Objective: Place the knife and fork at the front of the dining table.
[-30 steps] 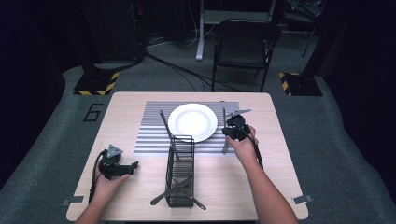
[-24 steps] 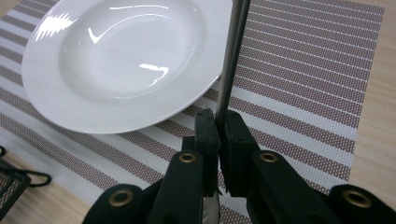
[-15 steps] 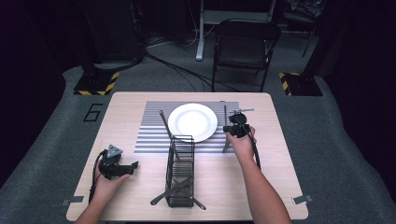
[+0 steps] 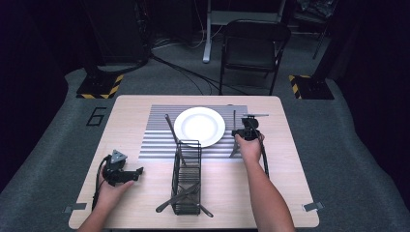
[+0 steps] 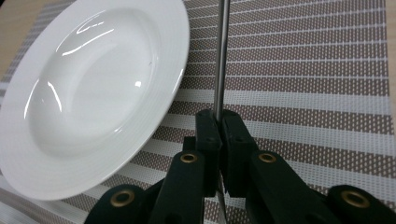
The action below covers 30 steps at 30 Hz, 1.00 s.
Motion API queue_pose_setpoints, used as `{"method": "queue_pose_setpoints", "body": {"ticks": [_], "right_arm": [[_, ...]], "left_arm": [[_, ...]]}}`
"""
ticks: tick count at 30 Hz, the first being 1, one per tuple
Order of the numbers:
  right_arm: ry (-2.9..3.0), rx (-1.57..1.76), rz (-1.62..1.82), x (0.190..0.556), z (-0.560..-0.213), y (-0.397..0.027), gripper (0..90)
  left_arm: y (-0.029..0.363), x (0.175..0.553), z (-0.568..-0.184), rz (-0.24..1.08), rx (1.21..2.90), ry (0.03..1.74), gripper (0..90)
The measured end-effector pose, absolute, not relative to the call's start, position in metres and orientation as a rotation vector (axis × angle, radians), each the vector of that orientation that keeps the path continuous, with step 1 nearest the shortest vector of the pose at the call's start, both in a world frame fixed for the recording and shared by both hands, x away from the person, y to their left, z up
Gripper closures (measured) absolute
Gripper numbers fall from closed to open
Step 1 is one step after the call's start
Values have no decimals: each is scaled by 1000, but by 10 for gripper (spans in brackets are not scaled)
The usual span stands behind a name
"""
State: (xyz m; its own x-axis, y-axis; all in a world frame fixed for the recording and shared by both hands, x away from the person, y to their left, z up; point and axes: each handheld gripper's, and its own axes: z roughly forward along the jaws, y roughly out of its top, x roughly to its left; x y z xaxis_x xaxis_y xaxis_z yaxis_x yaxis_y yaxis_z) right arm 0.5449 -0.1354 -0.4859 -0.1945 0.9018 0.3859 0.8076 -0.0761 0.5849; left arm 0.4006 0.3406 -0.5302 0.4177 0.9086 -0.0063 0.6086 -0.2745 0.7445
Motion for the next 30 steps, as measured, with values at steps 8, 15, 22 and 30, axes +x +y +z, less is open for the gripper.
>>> {"method": "queue_pose_setpoints", "body": {"ticks": [8,15,22,30], "right_arm": [[2021,1953,1114,551,-490,-139,876],[2021,1958,1057,559,-483,-131,876],[2032,1966,1022,565,-488,-127,876],[2015,1984,997,570,-495,-124,874]], "left_arm": [[341,401,-530,565,1995,1282,112],[341,401,-530,565,1995,1282,112],[341,401,-530,564,1998,1276,112],[341,401,-530,556,2001,1267,113]]}}
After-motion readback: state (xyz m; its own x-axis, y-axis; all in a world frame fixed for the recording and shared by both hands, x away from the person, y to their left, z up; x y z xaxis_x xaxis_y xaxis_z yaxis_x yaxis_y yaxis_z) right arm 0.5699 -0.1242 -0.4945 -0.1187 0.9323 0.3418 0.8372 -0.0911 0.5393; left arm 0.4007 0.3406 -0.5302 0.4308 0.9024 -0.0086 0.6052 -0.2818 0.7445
